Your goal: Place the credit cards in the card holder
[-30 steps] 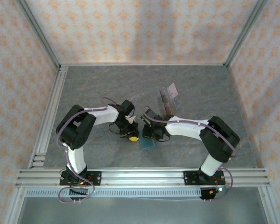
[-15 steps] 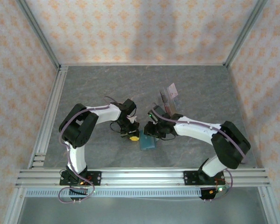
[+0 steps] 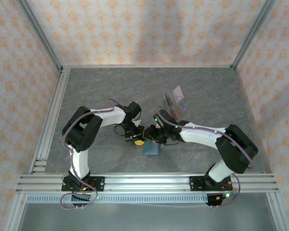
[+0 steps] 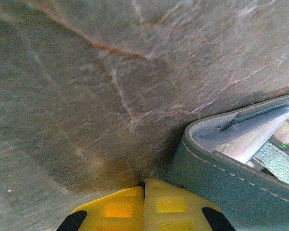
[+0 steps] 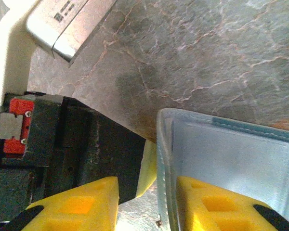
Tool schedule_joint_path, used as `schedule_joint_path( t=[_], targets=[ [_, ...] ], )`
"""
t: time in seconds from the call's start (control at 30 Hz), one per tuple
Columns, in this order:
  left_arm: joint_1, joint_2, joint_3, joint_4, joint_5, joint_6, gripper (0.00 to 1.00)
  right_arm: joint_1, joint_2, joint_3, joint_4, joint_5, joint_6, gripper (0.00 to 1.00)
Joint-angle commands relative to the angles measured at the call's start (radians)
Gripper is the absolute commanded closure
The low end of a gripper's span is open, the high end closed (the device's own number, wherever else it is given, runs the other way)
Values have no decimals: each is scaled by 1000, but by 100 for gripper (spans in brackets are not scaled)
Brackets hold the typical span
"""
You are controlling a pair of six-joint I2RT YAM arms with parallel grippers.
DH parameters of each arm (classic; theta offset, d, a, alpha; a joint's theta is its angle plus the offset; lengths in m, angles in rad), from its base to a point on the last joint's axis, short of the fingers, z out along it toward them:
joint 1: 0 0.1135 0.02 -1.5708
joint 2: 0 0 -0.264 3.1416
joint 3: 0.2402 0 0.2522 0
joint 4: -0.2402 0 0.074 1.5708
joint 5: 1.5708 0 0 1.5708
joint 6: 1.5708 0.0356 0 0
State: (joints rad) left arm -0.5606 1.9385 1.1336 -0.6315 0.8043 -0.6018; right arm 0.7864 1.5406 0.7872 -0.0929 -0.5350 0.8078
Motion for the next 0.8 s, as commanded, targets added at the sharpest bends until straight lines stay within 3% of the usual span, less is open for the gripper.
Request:
schedule_joint_path(
  t=[0.0,0.2,0.37,0.6,0.77],
  targets=[
    [-84,119,-11,194,-37,-7,95,4,13,-33,107,-45,53,62],
    [-83,117,-12,197,-24,-13,95,4,-43,-39,15,44,38,71],
    [-54,45,6,168,-4,-24,94,4,-94,15,-248,190,-38,100],
    [20,-91,-9,56,-15,42,89,31,-66,206,-637,439,-167,100],
    [74,-143,-46,2,-41,62,88,118,115,414,-816,551,-193,100]
  ],
)
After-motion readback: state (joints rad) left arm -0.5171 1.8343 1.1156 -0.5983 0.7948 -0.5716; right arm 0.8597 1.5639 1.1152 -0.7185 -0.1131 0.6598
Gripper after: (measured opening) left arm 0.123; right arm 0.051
